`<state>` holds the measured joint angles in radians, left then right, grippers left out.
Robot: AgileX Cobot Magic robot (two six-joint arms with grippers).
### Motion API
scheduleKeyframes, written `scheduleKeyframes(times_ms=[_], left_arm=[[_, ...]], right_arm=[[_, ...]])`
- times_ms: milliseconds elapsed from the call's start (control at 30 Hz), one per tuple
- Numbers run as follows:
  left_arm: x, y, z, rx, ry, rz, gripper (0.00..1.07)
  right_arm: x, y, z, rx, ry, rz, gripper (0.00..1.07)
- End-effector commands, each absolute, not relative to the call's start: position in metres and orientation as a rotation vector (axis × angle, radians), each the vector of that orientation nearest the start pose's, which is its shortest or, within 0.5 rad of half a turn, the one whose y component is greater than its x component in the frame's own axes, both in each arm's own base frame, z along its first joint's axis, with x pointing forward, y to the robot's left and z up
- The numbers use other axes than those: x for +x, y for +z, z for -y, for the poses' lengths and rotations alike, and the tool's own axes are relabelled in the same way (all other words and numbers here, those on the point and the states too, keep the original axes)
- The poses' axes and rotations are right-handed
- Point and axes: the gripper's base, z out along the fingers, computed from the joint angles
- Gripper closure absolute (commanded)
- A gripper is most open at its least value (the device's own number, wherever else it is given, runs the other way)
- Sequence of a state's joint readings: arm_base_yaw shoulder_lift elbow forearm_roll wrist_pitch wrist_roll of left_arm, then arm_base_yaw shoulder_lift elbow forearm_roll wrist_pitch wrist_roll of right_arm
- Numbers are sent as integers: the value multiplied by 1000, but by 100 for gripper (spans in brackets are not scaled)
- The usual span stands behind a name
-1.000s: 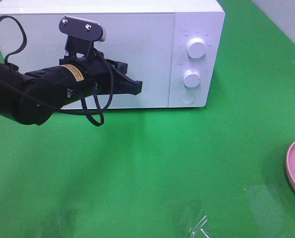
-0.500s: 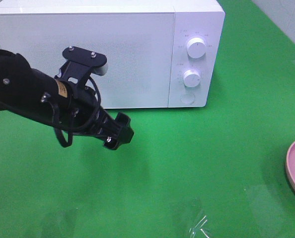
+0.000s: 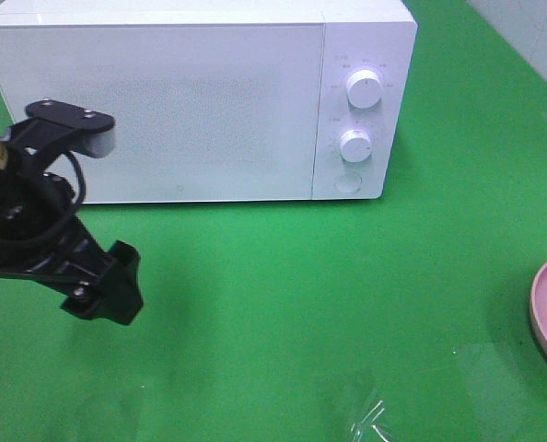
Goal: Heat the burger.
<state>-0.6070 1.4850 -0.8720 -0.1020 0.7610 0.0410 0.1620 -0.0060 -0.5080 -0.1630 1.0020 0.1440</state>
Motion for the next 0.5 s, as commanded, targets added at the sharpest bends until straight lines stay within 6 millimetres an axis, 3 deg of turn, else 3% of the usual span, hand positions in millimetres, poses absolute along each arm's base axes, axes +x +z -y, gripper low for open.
scheduleKeyframes(times_ms=[33,67,100,133,233,267,300,333,400,500], left_arm=[[223,219,122,660,-179,-2891,8],[228,220,103,563,-163,-2943,8],[228,220,103,563,-163,-2943,8],[230,222,85,471,-151,-2984,8],[231,224,68,402,-142,-3017,8],[232,227,49,322,-135,-3043,8],[232,227,49,322,-135,-3043,8],[231,230,33,243,-132,-3060,8],[231,230,24,192,-132,-3067,8],[226,236,2,-41,-227,-3082,9]], right_arm=[[-7,284,13,-16,5,-1940,31],[-7,284,13,-16,5,-1940,31],[-7,284,13,-16,5,-1940,31],[-7,284,13,-16,5,-1940,31],[-7,284,13,-16,5,-1940,31],[-7,284,13,-16,5,-1940,31],[-7,284,13,-16,5,-1940,31],[-7,284,13,-16,5,-1940,31],[-7,284,13,-16,5,-1940,31],[-7,284,13,-16,5,-1940,31]])
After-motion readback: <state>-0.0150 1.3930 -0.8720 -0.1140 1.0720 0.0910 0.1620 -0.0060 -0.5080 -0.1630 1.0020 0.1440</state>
